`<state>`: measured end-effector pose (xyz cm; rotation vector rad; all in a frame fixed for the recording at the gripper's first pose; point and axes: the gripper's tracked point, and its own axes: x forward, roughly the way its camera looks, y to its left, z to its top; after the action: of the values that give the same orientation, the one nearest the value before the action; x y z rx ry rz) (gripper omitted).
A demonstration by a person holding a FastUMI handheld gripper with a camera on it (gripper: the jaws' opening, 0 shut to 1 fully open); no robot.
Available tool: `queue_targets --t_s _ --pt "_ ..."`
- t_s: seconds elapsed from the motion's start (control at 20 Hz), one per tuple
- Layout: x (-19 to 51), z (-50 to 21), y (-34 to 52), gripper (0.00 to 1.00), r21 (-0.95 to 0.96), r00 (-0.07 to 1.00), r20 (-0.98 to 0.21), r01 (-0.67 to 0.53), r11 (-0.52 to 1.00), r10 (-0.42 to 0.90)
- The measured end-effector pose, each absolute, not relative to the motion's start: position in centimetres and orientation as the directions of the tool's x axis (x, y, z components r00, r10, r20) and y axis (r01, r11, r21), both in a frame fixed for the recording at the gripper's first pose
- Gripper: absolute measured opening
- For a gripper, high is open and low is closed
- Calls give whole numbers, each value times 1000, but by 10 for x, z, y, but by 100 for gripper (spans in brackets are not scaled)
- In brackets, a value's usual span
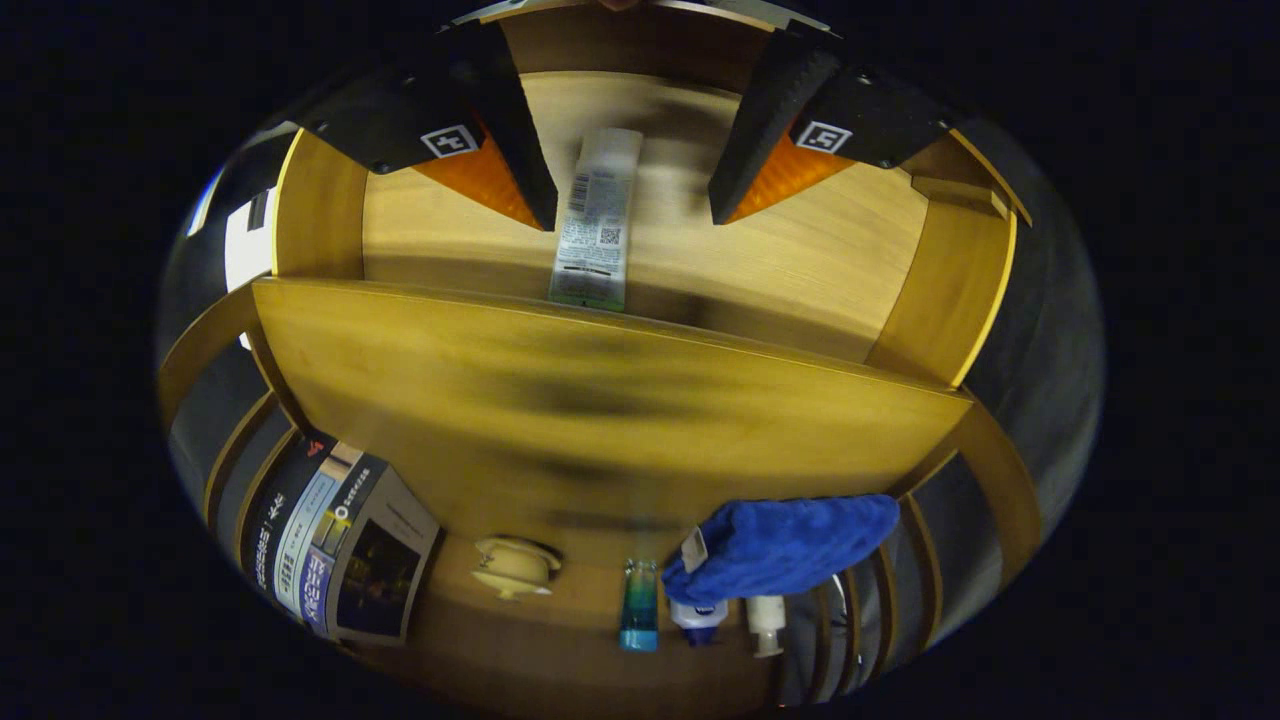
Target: Pull open the drawer, take out the items inside it, and place them on the countertop above the cabinet.
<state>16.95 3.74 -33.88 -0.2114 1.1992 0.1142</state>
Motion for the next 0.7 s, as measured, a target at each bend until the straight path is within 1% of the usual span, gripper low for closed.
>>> queue_targets --t_s 0.25,0.4,0.6,0.65,0.7 --pt "159 -375 21 99 -135 255 -963 -181 974 -86" --pt "151 -388 20 93 -131 190 -977 -171 976 -98" --pt "155 -384 22 88 -121 161 -982 -165 979 -95" --pt "157 -382 23 88 -117 156 -983 -162 980 -92" --pt "161 -382 24 81 -115 158 -983 -147 982 -92"
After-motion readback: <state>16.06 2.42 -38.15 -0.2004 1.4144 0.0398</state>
